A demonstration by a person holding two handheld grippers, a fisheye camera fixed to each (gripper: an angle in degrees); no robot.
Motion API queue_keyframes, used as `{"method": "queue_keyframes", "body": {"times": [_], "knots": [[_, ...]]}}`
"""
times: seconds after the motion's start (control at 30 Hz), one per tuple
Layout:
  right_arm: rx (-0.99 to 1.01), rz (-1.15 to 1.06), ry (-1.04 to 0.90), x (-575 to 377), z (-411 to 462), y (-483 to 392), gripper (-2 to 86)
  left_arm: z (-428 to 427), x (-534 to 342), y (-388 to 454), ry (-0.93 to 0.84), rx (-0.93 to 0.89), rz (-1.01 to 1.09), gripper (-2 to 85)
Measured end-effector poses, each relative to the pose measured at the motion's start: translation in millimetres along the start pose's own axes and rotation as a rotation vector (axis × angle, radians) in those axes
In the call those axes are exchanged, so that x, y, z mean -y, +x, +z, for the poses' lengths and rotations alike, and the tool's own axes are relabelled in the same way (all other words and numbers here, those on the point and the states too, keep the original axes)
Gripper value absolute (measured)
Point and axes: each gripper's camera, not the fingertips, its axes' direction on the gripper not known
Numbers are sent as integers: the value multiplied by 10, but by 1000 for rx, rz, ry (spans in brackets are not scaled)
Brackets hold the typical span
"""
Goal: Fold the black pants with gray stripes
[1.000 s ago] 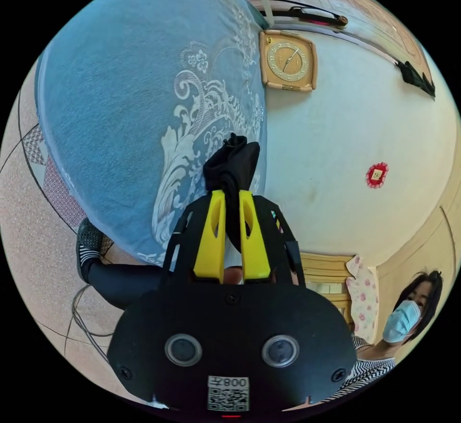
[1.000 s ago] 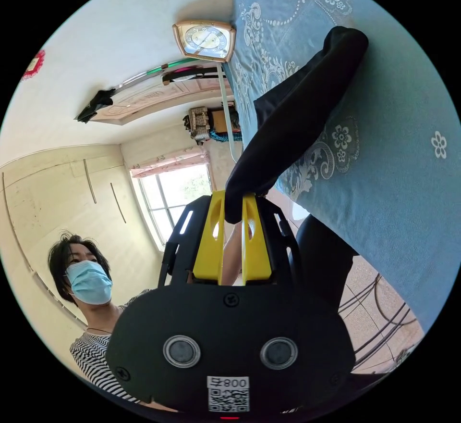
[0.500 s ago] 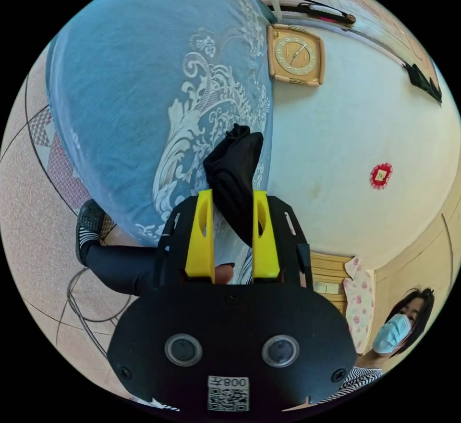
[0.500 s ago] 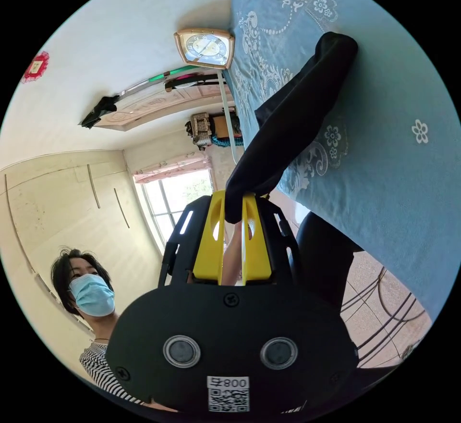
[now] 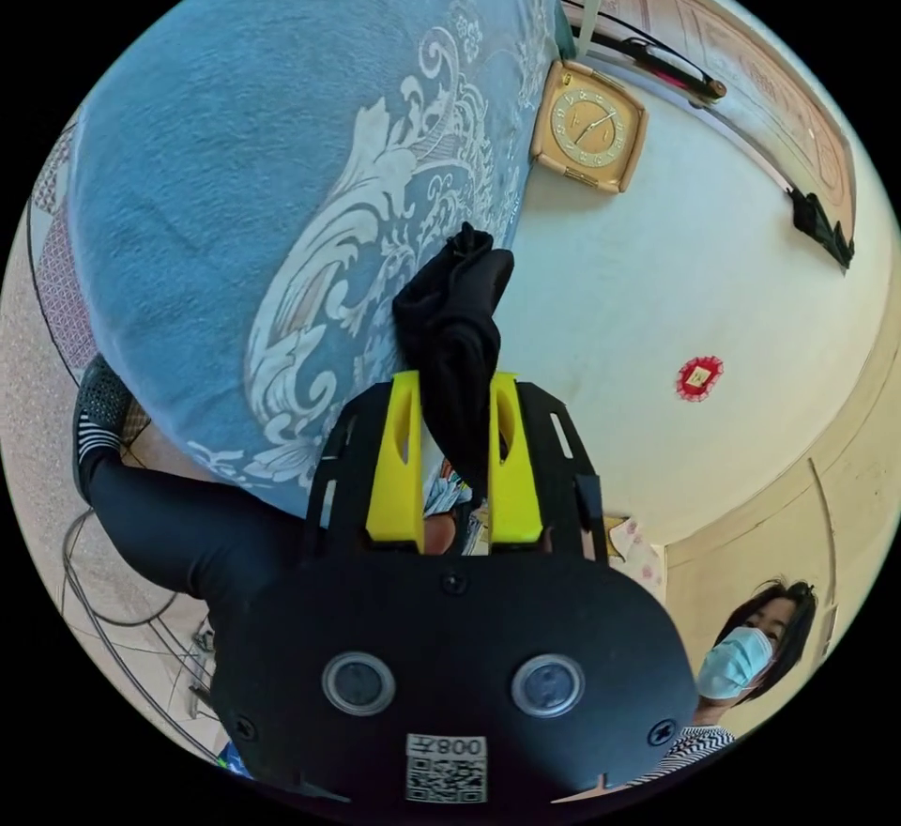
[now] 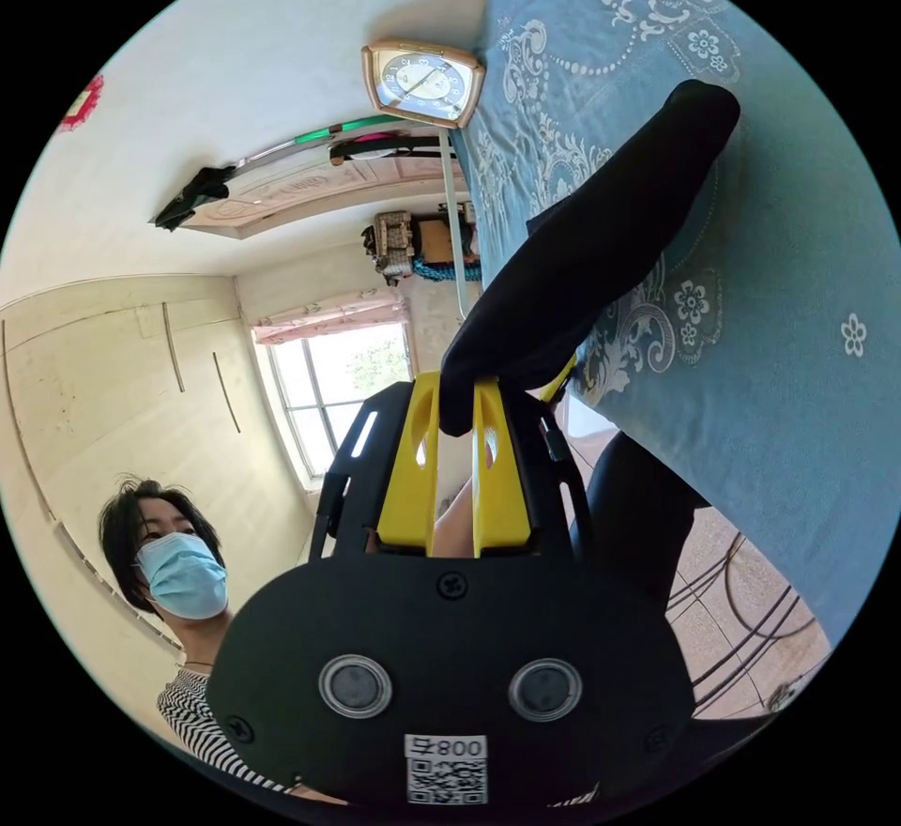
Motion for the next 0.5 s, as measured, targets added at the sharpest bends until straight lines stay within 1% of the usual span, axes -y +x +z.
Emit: {"method": "queue_keyframes", "body": {"times": [0.07, 0.3, 0.5], "knots": [[-14, 5, -2, -107, -27, -81, 61, 247, -2, -100, -8, 15, 32, 83], [24, 9, 0, -709, -242, -444, 59, 977, -151, -292, -13, 9, 121, 73], [95, -38, 35, -1434, -634, -884, 56, 1906, -417, -356, -103, 39, 230, 72]]}}
